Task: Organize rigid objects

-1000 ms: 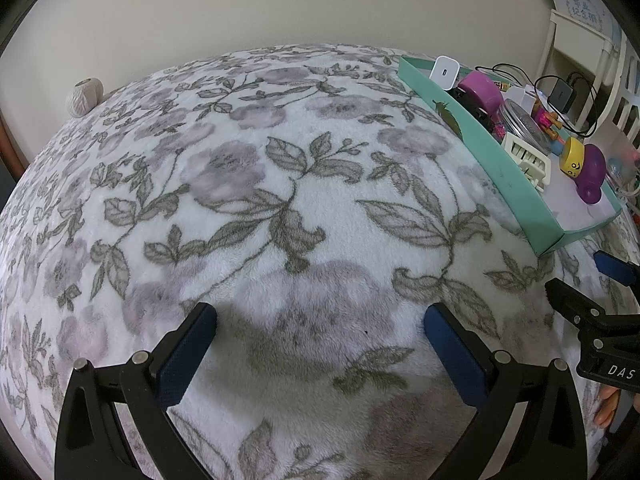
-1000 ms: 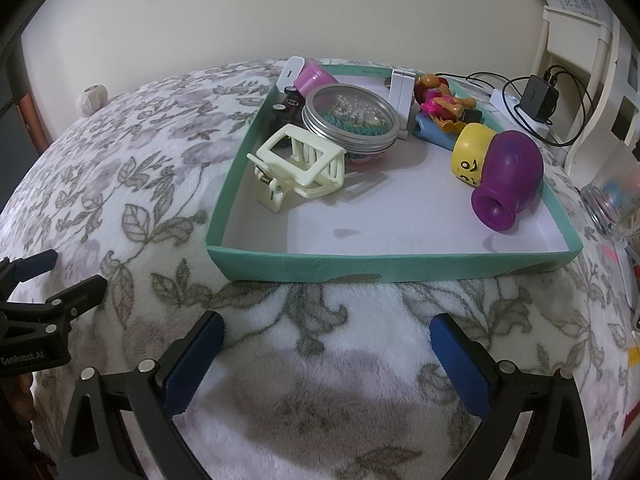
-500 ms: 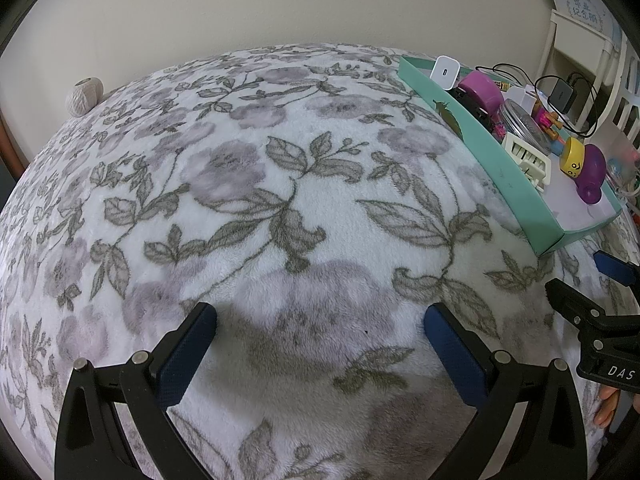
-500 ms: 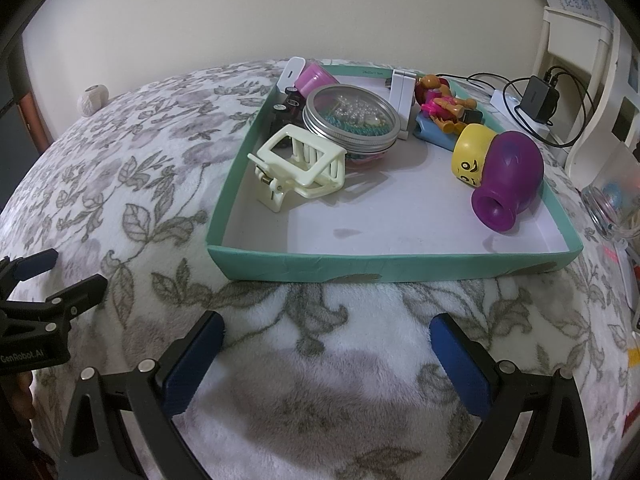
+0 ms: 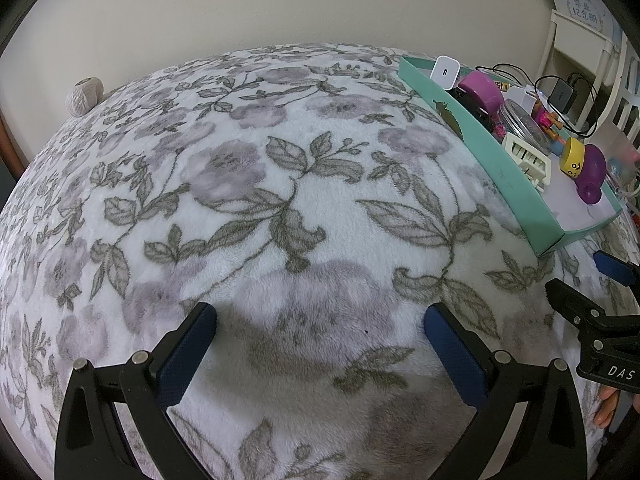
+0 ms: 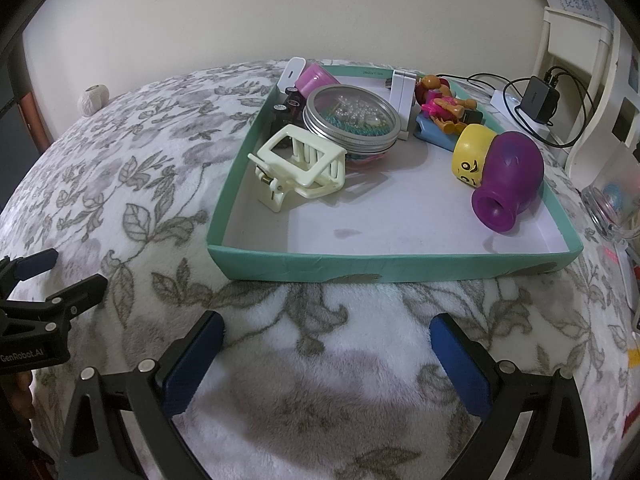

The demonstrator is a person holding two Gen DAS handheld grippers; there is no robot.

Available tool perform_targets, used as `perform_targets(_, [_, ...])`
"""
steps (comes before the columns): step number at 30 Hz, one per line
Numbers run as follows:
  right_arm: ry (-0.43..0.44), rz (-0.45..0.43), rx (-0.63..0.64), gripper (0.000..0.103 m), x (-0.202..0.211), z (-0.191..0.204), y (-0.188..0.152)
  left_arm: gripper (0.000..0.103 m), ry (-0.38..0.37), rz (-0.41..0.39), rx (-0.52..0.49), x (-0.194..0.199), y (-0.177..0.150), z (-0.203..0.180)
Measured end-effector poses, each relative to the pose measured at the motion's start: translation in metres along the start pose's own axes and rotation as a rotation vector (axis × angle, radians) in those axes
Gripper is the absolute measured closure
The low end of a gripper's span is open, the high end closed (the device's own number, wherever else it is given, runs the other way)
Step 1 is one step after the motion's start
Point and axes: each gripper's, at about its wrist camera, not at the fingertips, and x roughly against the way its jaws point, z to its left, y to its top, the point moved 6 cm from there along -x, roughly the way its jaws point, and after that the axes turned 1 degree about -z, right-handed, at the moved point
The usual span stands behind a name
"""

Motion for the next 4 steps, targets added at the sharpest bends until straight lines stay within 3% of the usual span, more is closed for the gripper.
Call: perform_targets(4, [0.000, 0.000, 0.000, 0.000, 0.0001, -0.0001, -0.0002, 0.000, 0.000, 0.000, -0.001, -0.0005, 0.0000, 0.0001])
